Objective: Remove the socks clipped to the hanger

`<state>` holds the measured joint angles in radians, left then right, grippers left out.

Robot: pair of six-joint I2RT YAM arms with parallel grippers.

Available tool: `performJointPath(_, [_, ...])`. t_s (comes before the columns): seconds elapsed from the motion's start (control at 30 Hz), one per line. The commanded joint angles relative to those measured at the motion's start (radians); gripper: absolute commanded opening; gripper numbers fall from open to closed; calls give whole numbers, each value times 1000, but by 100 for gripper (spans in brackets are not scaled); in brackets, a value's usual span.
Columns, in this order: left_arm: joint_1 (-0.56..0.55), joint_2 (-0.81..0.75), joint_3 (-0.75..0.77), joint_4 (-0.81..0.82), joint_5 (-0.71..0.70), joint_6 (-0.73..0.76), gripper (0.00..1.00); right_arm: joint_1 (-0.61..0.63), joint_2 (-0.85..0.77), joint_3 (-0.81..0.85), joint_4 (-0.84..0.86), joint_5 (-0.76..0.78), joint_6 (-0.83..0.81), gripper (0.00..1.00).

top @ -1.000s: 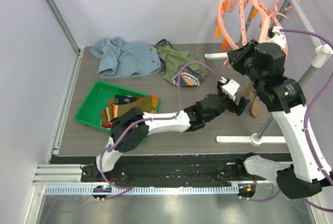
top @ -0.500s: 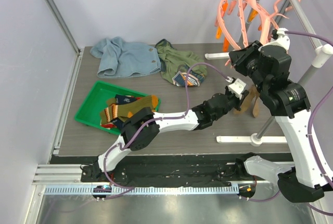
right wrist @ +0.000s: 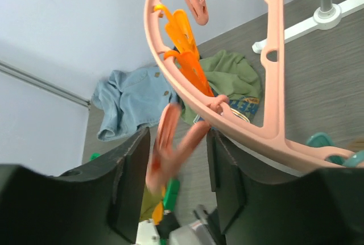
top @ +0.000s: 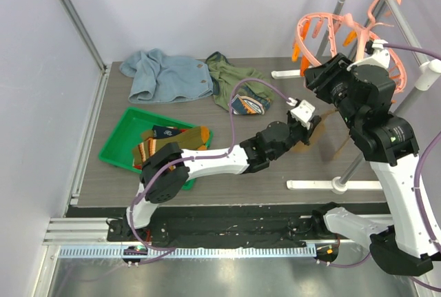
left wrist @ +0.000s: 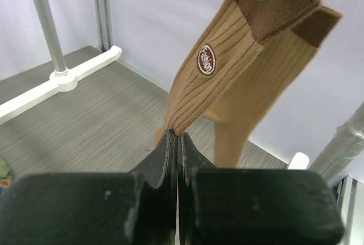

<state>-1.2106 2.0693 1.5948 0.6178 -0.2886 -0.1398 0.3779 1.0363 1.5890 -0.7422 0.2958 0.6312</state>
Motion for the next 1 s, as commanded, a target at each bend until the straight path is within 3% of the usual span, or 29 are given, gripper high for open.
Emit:
performJointPath(0.0, [-6,-100,-44,17,-41,19,0,4,-5,89,-79,5,-91,55])
performJointPath(0.27, [-6,-156,-93,-12,-92,35,0,4,2,193,-233,37,-166,66])
performJointPath(0.53, [-6,-215,-117,-55,-124,23,0,4,-13,284,-328,115,-192,66])
performJointPath(0.7, [-12,-268,-165,-76,-129,2,0,6,-61,224,-359,183,-200,63])
performJointPath(0.97, [-40,-324,-213,-96,-142,17,0,4,-59,112,-326,123,-245,61])
